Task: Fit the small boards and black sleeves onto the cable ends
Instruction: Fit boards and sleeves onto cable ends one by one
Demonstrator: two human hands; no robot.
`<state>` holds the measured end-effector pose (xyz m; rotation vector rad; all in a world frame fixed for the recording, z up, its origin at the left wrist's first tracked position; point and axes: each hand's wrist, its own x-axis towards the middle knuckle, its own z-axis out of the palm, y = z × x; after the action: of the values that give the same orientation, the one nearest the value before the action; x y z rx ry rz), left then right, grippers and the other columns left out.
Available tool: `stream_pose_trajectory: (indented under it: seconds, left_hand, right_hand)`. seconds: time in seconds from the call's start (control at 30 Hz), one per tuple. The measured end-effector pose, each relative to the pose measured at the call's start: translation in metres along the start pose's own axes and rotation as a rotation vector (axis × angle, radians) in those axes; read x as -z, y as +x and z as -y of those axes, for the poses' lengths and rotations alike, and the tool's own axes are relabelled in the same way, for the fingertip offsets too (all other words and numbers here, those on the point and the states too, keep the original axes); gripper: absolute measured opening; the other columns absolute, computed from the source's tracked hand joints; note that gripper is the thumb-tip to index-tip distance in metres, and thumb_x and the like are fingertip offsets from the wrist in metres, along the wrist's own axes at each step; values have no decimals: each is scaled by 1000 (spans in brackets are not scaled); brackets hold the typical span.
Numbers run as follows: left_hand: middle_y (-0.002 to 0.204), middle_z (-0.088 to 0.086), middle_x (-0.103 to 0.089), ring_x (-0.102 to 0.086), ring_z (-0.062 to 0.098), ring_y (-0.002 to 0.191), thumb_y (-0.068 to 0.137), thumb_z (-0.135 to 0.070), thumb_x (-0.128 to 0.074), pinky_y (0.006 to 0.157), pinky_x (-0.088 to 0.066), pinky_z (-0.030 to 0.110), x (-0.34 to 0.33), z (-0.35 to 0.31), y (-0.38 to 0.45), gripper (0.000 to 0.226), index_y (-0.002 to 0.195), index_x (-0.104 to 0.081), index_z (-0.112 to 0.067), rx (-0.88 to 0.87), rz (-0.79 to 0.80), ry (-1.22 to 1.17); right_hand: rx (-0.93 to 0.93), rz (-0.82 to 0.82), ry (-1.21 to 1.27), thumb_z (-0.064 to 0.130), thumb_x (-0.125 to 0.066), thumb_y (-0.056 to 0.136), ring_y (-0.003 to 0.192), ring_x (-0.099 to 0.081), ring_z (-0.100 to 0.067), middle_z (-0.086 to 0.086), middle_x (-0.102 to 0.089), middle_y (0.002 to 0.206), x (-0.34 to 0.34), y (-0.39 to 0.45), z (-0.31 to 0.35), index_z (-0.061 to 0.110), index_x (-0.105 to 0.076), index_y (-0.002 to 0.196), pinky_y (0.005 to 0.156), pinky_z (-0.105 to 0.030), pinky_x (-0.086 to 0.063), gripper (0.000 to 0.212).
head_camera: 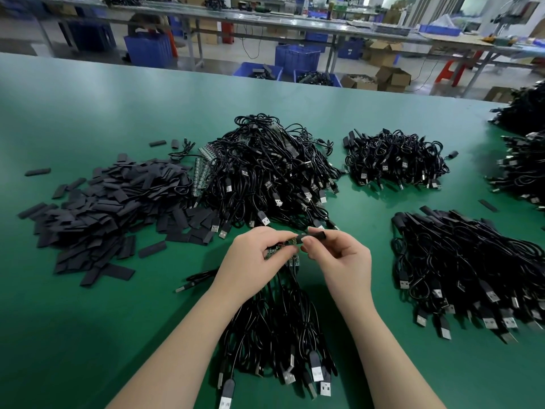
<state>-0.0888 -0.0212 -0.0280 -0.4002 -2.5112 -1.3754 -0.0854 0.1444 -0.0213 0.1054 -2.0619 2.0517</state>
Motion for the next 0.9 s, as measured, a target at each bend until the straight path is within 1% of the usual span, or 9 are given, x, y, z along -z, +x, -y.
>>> stream_pose_trajectory:
  seconds: [0.1,0.23,0.33,0.4,0.53,0.63,0.8,0.87,0.9]
  left_hand:
    - [93,-23,-67,-60,1,94,87,-33,-68,68,-46,15,2,3,0,22,108,-72,-39,4,1,-29]
    - [91,-21,-67,-61,5,87,85,-38,-66,65,-45,16,1,3,0,23,108,-70,-41,-6,2,-20]
    - [92,-23,-67,-60,-1,89,88,-33,-68,66,-44,11,1,5,0,22,110,-72,-37,7,6,7]
    - [93,-23,-67,-60,-1,91,88,-33,-68,69,-47,16,3,6,0,22,109,-72,-37,17,7,15]
    - [91,-22,-67,-61,0,89,89,-33,-67,68,-46,18,1,5,0,21,109,-72,-39,17,22,13]
    - [90,-22,-67,-61,1,86,88,-33,-68,66,-45,17,1,4,0,22,108,-71,-40,20,19,-14]
    - [95,-25,-66,-61,1,91,89,-32,-66,67,-46,16,4,2,0,24,103,-65,-51,12,17,-38]
    - [94,-24,-67,-60,1,90,89,-30,-67,67,-44,14,4,1,0,24,104,-67,-49,5,21,-44]
    - [92,-22,-67,-60,2,88,88,-30,-68,66,-43,13,4,1,0,23,105,-69,-46,-1,27,-45]
  right_hand:
    - [-14,44,-14,4,-76,83,72,-71,-5,9,-76,80,0,1,0,27,-75,86,70,-17,-55,23]
    - [-24,46,-19,6,-76,84,75,-72,-11,5,-76,80,2,2,-1,29,-76,85,71,-21,-57,23]
    - [-5,77,-58,7,-78,82,71,-71,-7,5,-76,78,3,2,-1,29,-76,83,68,-17,-55,23]
    - [-14,93,-62,8,-78,82,70,-70,-6,5,-76,77,3,2,0,27,-76,82,66,-15,-53,19]
    - [-8,63,-65,8,-78,82,66,-67,-5,4,-75,74,2,1,-1,24,-75,81,65,-15,-52,16]
    - [5,32,-53,8,-78,82,68,-69,-10,2,-75,75,1,1,-1,28,-75,81,66,-18,-55,21]
    - [-74,109,3,10,-75,86,72,-72,-19,-3,-76,76,4,3,1,29,-78,77,69,-25,-59,22]
    - [-86,129,2,11,-74,87,73,-72,-23,-5,-76,77,5,4,1,31,-78,78,71,-30,-60,22]
    - [-83,132,1,11,-74,87,73,-72,-22,-6,-76,76,5,4,0,31,-78,78,71,-30,-60,22]
